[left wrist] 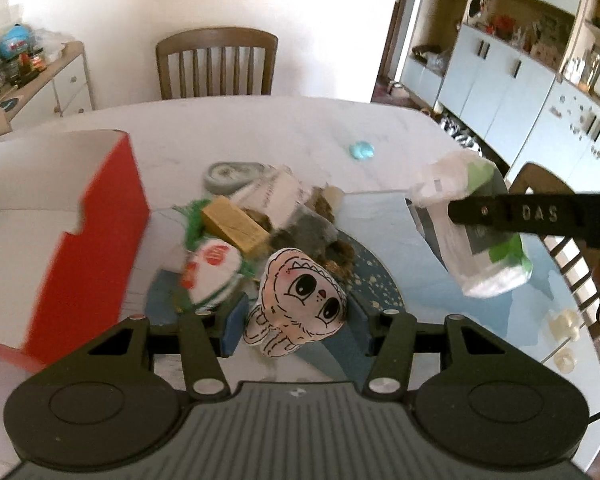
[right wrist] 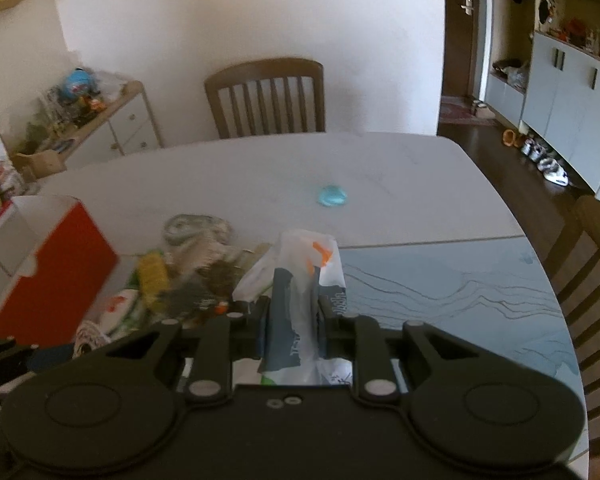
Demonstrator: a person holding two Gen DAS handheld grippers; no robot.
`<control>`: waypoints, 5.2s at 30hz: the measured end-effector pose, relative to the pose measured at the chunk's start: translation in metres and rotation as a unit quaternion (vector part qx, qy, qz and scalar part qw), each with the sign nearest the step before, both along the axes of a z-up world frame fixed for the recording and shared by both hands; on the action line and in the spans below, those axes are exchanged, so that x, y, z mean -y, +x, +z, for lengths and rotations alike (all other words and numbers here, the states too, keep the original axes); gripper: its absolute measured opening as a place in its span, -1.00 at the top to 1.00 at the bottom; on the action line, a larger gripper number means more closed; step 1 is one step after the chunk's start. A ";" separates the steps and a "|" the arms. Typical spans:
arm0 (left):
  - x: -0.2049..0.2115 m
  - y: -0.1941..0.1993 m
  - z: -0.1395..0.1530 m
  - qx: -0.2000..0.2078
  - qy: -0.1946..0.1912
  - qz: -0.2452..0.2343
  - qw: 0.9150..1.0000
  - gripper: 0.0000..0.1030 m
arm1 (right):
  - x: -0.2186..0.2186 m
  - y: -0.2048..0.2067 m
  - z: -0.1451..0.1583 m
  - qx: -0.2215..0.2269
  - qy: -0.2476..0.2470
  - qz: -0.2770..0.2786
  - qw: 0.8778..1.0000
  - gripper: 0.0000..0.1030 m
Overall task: Organize objects
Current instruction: 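Carry white bag with right tool while left tool carries plush into cardboard box, then open right tool releasing bag in box while left tool releases plush there, then move both tools back over the cluttered items on the table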
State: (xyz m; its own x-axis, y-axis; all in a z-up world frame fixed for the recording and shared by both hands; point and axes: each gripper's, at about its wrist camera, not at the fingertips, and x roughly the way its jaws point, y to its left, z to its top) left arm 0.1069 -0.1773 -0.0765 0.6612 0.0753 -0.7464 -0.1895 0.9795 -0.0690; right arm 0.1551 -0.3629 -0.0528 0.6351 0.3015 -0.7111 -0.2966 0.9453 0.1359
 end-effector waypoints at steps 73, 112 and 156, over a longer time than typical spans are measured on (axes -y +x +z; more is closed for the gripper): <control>-0.321 0.044 -0.032 -0.222 0.004 0.080 0.972 -0.05 | -0.365 -0.021 -0.054 -0.116 -0.109 0.172 0.972 0.56; -0.282 0.000 0.040 -0.119 -0.011 0.055 0.991 -0.36 | -0.323 -0.041 0.010 -0.051 -0.051 0.168 0.983 -0.18; -0.110 -0.039 0.087 0.022 0.059 0.013 0.998 -0.68 | -0.071 -0.055 0.055 0.060 0.044 0.048 0.996 -0.97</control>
State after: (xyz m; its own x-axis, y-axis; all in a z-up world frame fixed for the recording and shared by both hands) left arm 0.0681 -0.0668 0.0106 0.6897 0.1783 -0.7018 -0.2148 0.9760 0.0369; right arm 0.0999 -0.2924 0.0019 0.6789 0.4231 -0.6000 -0.4038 0.8977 0.1762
